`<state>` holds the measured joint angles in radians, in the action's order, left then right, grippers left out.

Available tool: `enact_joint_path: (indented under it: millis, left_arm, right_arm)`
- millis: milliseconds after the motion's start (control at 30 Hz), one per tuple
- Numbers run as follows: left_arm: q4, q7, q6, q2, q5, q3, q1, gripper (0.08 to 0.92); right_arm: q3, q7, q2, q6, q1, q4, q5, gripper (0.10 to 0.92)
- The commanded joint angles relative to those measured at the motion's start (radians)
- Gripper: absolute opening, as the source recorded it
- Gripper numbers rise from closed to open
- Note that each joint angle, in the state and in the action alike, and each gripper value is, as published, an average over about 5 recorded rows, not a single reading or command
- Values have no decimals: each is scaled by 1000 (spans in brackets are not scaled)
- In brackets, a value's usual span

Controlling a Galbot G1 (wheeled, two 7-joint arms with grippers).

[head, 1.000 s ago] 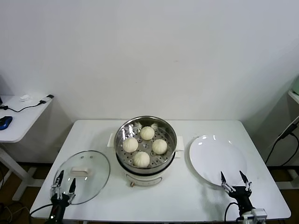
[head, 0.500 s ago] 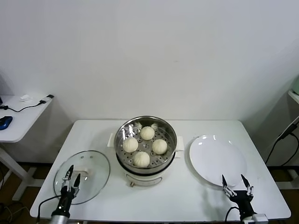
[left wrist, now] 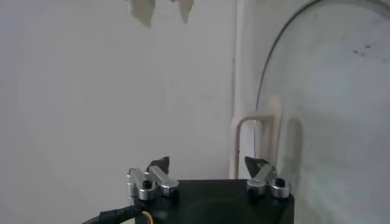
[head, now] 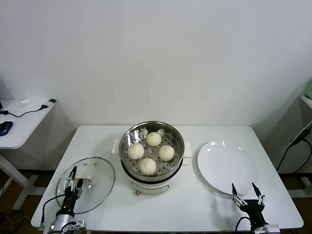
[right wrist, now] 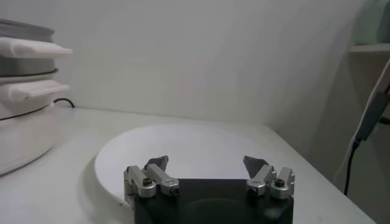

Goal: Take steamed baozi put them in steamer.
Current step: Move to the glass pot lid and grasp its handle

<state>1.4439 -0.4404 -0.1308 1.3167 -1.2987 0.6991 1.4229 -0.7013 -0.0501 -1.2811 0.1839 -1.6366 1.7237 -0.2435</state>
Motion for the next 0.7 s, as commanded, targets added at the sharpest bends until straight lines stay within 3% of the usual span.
enact_joint_path:
  millis: [33, 467, 700]
  left_arm:
    - [-35, 19, 19, -1, 16, -1, -23, 740]
    - [-36, 22, 18, 5, 15, 0, -28, 359]
    - [73, 54, 32, 2, 98, 3, 12, 168]
  right_arm:
    - [2, -9, -3, 0, 1, -5, 4, 823]
    - [6, -14, -7, -3, 13, -13, 7, 823]
    - [3, -17, -9, -3, 13, -11, 6, 823]
